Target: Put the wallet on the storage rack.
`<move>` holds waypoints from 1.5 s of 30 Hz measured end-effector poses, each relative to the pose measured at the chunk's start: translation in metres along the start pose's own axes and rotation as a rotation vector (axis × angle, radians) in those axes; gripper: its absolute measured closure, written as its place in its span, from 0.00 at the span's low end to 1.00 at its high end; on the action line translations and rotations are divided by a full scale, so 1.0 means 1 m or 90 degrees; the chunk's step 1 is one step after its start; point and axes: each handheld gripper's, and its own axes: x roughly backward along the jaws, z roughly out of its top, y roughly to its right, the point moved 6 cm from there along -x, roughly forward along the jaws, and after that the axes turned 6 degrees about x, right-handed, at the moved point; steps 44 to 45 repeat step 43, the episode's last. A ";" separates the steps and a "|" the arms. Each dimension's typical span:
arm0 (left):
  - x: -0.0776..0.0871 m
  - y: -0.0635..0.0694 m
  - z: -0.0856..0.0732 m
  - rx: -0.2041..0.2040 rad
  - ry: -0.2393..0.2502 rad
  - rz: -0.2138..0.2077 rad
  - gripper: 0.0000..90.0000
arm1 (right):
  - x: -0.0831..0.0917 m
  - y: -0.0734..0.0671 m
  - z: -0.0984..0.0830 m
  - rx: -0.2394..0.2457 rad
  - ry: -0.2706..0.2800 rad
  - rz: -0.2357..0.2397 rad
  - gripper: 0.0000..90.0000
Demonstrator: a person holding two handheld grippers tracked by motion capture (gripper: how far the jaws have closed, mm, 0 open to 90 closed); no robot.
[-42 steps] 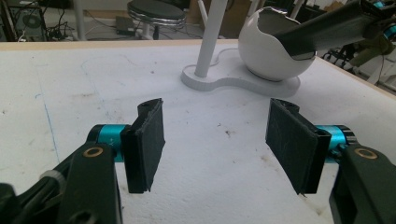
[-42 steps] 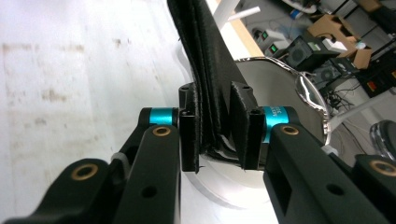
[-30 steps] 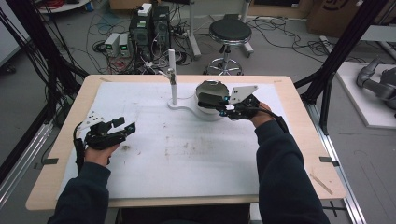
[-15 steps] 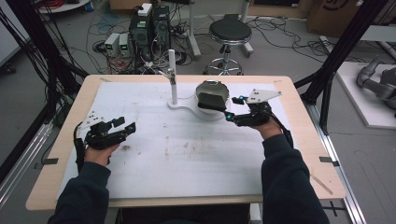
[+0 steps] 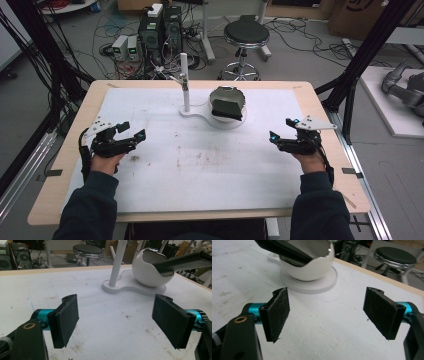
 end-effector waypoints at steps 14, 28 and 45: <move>0.009 -0.002 -0.003 -0.014 0.010 0.010 0.24 | -0.004 -0.005 -0.022 -0.008 -0.035 -0.035 0.24; 0.010 0.003 -0.006 -0.022 0.011 0.002 0.24 | 0.002 -0.004 -0.023 -0.015 -0.039 -0.052 0.24; 0.005 0.004 -0.010 -0.020 0.001 0.002 0.24 | 0.000 -0.002 -0.027 -0.022 -0.043 -0.048 0.24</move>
